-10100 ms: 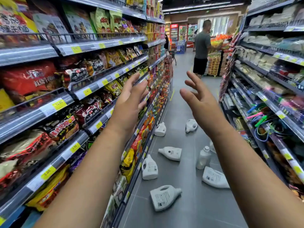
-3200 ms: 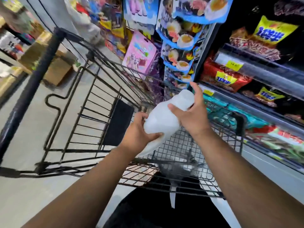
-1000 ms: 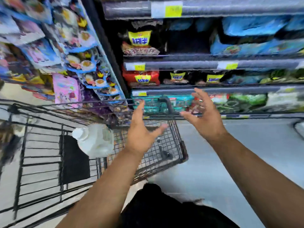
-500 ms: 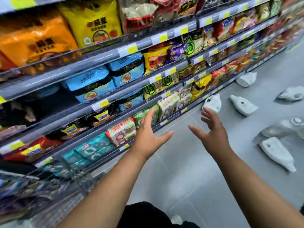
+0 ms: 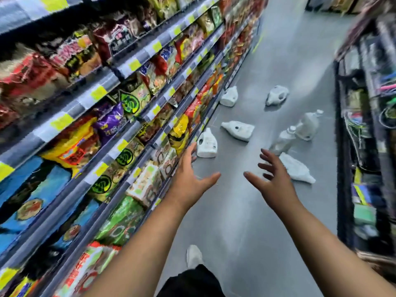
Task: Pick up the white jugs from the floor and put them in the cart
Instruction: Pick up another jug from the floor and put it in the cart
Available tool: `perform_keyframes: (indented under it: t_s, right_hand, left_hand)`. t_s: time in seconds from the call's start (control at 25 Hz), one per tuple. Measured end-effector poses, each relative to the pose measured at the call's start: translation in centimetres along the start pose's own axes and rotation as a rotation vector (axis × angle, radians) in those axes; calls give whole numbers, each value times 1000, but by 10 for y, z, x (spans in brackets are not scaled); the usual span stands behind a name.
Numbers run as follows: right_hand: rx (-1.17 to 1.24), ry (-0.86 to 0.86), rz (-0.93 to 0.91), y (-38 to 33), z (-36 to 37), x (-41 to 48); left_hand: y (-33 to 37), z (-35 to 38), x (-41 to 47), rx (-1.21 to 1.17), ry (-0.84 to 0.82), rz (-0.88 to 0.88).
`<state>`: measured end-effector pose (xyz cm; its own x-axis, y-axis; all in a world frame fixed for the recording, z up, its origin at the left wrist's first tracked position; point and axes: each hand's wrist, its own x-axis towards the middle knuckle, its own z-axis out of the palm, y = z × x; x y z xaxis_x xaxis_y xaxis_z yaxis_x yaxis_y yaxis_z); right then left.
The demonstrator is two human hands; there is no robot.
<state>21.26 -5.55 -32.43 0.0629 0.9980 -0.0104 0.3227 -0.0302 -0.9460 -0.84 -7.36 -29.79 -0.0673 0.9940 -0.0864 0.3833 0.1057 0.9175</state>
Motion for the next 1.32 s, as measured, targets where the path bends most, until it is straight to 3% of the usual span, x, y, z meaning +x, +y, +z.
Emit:
perform_keyframes:
  t_s: [0.4, 0.84, 0.96, 1.12, 1.32]
  right_hand:
    - [4, 49, 94, 9, 26, 205]
    - [-141, -271, 132, 62, 38, 469]
    - [-168, -353, 162, 80, 63, 525]
    - [-172, -336, 200, 121, 102, 595]
    - [-139, -288, 274, 230, 195, 683]
  left_hand:
    - [1, 13, 232, -4, -88, -74]
    - [-3, 73, 440, 91, -11, -270]
    - [-23, 71, 492, 89, -20, -374]
    - [-76, 81, 572, 66, -34, -469]
    - [-209, 128, 678, 61, -103, -592]
